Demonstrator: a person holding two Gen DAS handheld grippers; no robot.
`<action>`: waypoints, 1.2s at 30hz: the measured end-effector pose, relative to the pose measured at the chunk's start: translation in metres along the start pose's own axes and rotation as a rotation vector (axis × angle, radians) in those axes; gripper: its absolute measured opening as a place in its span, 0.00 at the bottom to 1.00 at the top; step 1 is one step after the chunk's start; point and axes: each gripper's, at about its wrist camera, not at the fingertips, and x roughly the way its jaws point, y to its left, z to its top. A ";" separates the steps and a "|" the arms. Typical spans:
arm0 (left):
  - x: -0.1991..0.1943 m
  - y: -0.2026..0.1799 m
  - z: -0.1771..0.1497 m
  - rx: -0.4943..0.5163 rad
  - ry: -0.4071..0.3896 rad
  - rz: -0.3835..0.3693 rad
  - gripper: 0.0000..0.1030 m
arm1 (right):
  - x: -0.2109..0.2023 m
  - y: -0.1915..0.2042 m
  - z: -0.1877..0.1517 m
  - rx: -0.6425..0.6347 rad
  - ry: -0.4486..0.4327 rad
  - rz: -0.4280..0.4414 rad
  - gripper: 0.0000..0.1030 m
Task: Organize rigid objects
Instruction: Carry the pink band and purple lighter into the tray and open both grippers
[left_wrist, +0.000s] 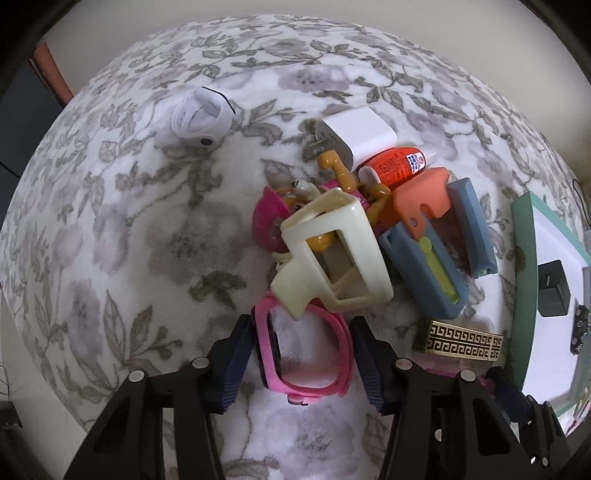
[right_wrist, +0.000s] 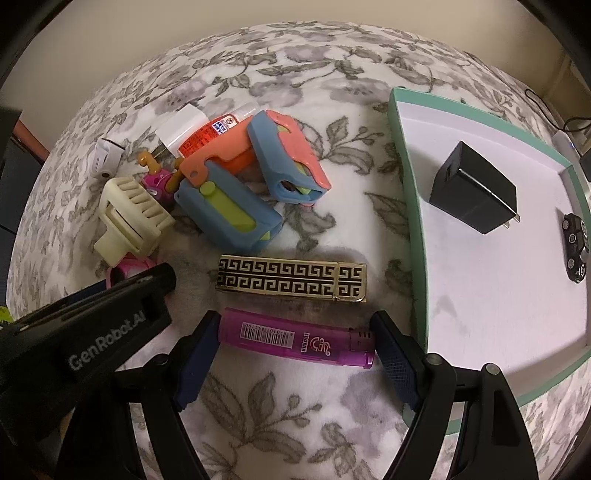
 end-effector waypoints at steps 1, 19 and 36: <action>-0.005 0.008 -0.002 -0.002 -0.002 -0.005 0.55 | -0.001 -0.002 0.001 0.007 0.004 0.009 0.80; -0.100 -0.004 -0.001 0.037 -0.242 -0.038 0.54 | -0.078 -0.067 0.008 0.099 -0.119 0.011 0.80; -0.109 -0.096 -0.021 0.193 -0.222 -0.116 0.54 | -0.088 -0.183 0.013 0.253 -0.087 -0.109 0.80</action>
